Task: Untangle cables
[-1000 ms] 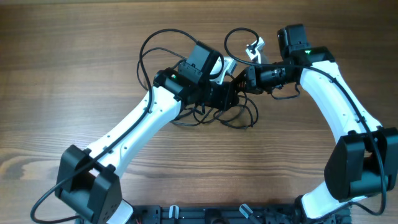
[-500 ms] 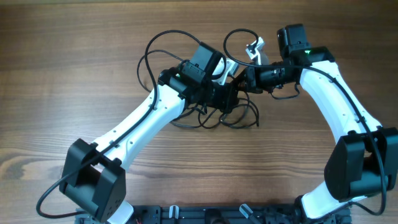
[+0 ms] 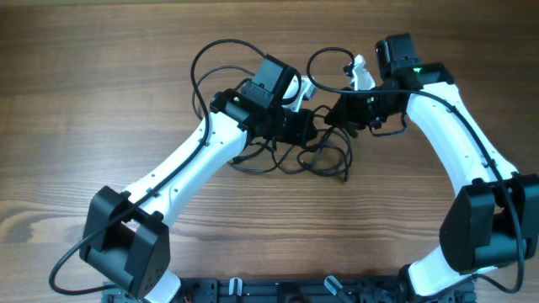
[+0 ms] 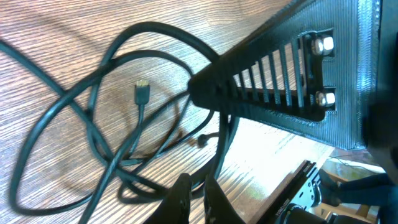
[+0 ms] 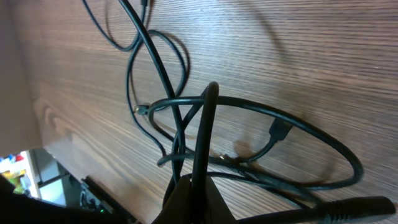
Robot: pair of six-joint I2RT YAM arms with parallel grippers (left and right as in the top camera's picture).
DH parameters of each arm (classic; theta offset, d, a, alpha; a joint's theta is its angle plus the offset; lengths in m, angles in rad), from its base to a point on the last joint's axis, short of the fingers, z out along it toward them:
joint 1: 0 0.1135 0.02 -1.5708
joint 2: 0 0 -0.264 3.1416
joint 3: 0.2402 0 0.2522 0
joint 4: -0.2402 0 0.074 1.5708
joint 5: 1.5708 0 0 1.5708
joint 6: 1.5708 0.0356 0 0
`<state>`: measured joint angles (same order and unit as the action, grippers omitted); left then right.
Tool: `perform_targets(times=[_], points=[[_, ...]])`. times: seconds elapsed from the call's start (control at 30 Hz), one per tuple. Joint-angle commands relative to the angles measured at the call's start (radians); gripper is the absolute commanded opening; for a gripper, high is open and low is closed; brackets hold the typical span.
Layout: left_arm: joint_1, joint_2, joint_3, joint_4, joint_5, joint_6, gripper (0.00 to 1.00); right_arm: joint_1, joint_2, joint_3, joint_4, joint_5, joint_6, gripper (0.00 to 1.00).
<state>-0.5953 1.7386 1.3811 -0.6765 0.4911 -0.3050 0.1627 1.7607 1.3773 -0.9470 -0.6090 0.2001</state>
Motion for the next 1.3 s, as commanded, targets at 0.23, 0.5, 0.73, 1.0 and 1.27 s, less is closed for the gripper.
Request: perform_targets(times=[0.23,0.5,0.73,1.0,1.27], points=[[-0.011,0.01,-0.008,0.012,-0.008,-0.024,0.28,-0.003,-0.025,0.021,-0.005,0.032,0.01,0.04],[-0.056,0.014,-0.008,0.043,-0.009,-0.013,0.32,-0.003,-0.025,0.021,-0.005,0.032,0.009,0.04],[-0.056,0.071,-0.008,0.058,-0.01,-0.013,0.2,-0.003,-0.025,0.021,-0.005,0.033,0.009,0.04],[-0.051,0.091,-0.008,0.09,-0.021,-0.014,0.11,-0.003,-0.025,0.021,-0.006,0.033,0.008,0.04],[-0.046,0.091,-0.008,0.09,-0.016,-0.045,0.04,-0.003,-0.025,0.021,-0.007,0.033,0.002,0.05]])
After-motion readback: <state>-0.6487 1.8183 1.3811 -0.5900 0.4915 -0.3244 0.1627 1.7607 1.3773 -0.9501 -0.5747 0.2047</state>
